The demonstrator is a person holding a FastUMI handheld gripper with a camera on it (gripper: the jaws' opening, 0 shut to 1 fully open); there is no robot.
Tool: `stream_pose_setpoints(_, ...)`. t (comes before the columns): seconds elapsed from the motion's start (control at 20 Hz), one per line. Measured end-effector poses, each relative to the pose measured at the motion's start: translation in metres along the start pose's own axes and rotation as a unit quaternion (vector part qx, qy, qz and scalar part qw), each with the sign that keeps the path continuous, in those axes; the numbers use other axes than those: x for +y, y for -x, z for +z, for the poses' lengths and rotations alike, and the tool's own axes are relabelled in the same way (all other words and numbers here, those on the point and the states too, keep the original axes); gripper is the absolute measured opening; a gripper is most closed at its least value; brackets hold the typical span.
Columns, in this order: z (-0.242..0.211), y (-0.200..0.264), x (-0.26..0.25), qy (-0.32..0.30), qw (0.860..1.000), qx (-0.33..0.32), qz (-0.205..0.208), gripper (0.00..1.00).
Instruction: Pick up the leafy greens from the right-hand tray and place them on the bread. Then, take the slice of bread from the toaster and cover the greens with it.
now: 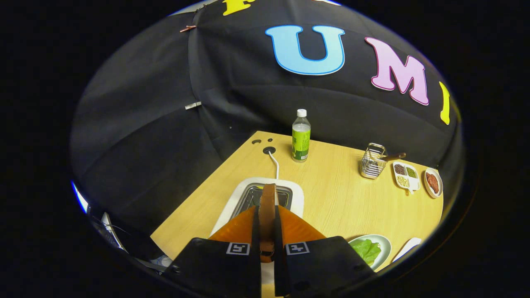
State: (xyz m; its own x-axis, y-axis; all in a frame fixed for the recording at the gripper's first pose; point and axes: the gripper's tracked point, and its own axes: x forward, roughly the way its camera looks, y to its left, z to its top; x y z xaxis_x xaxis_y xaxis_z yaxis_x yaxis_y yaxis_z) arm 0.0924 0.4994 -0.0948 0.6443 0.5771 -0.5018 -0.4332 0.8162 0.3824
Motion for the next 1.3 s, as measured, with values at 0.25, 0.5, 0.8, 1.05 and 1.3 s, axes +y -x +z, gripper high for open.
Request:
stream_pose_setpoints(0.25, 0.037, 0.036, -0.010, -0.003, 0.999, -0.052, 0.016, 0.17)
stream_pose_setpoints(0.5, 0.061, 0.076, -0.038, -0.042, 0.995, -0.088, 0.027, 0.17)
stream_pose_setpoints(0.8, 0.056, 0.114, -0.112, -0.096, 0.991, -0.096, -0.003, 0.16)
stream_pose_setpoints(1.05, 0.018, 0.133, -0.180, -0.086, 0.990, -0.095, -0.059, 0.17)
stream_pose_setpoints(1.3, -0.039, 0.120, -0.209, -0.080, 0.989, -0.075, -0.095, 0.17)
